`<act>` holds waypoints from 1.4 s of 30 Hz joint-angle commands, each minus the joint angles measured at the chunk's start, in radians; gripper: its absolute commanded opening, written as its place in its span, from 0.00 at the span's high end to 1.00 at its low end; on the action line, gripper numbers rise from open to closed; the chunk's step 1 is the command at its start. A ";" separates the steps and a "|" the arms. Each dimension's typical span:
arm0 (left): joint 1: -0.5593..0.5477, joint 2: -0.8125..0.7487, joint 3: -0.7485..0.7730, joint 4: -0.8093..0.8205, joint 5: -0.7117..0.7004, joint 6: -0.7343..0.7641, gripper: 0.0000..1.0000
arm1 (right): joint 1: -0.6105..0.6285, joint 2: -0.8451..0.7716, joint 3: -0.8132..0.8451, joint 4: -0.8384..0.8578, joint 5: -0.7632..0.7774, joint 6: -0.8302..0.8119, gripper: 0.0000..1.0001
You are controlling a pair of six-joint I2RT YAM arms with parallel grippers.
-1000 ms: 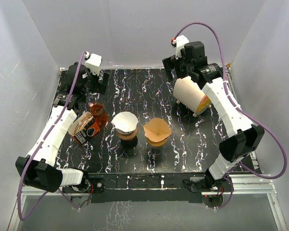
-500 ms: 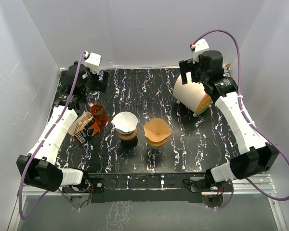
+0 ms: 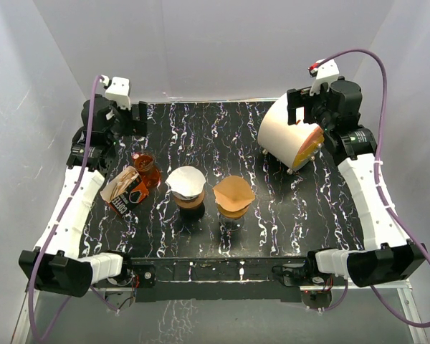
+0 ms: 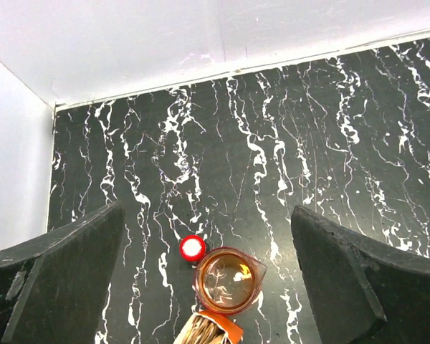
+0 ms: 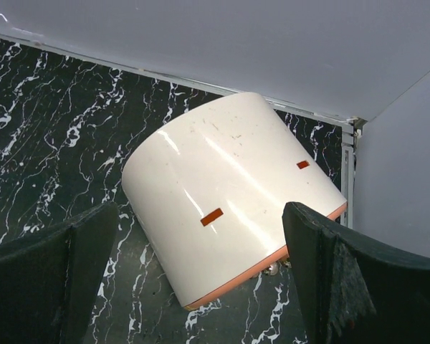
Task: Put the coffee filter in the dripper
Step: Reset both arms
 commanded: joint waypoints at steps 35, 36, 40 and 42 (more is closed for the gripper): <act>0.072 -0.106 0.024 -0.040 0.071 0.012 0.01 | -0.039 -0.016 0.025 0.037 -0.122 -0.006 0.02; 0.072 -0.106 0.023 -0.040 0.071 0.012 0.01 | -0.039 -0.016 0.025 0.036 -0.123 -0.006 0.02; 0.071 -0.109 0.020 -0.040 0.072 0.015 0.01 | -0.041 -0.015 0.024 0.036 -0.128 -0.006 0.02; 0.073 -0.110 0.020 -0.040 0.072 0.016 0.01 | -0.041 -0.015 0.024 0.034 -0.131 -0.006 0.02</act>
